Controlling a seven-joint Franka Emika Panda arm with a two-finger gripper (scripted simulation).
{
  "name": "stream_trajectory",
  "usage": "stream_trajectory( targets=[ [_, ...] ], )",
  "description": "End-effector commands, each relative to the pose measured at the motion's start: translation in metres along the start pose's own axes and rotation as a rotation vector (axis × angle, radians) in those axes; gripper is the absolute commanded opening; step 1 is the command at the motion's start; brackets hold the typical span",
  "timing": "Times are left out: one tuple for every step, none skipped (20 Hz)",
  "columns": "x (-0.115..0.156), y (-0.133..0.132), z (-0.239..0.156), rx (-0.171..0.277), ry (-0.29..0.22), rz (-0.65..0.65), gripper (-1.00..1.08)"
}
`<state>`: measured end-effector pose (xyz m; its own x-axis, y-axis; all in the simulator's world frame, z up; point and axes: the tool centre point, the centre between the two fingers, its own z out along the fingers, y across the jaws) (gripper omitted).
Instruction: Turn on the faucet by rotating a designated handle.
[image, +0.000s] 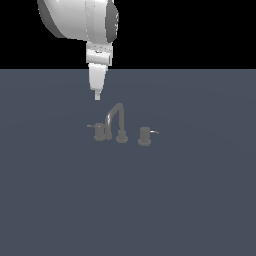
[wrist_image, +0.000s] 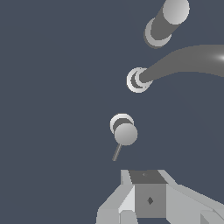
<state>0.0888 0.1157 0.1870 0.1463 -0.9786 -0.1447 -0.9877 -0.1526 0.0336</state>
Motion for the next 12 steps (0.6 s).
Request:
stream_trajectory(
  targets=[
    [0.000,-0.010,0.021,0.005,0.021,0.066,-1.00],
    [-0.001,-0.013,0.030,0.007,0.030,0.092,-1.00],
    [-0.001,-0.017,0.038,0.010,0.039,0.117,-1.00],
    [-0.001,-0.020,0.046,0.013,0.048,0.141,-1.00],
    [-0.001,-0.023,0.054,0.016,0.057,0.164,-1.00],
    [-0.001,-0.026,0.062,0.019,0.065,0.185,-1.00],
    [-0.001,-0.029,0.069,0.023,0.073,0.205,-1.00],
    [-0.002,-0.031,0.076,0.026,0.081,0.224,-1.00],
    [-0.002,-0.033,0.082,0.029,0.088,0.241,-1.00],
    [-0.002,-0.035,0.088,0.033,0.095,0.256,-1.00],
    [-0.002,-0.036,0.093,0.036,0.101,0.271,-1.00],
    [-0.002,-0.038,0.098,0.040,0.107,0.284,-1.00]
  ],
)
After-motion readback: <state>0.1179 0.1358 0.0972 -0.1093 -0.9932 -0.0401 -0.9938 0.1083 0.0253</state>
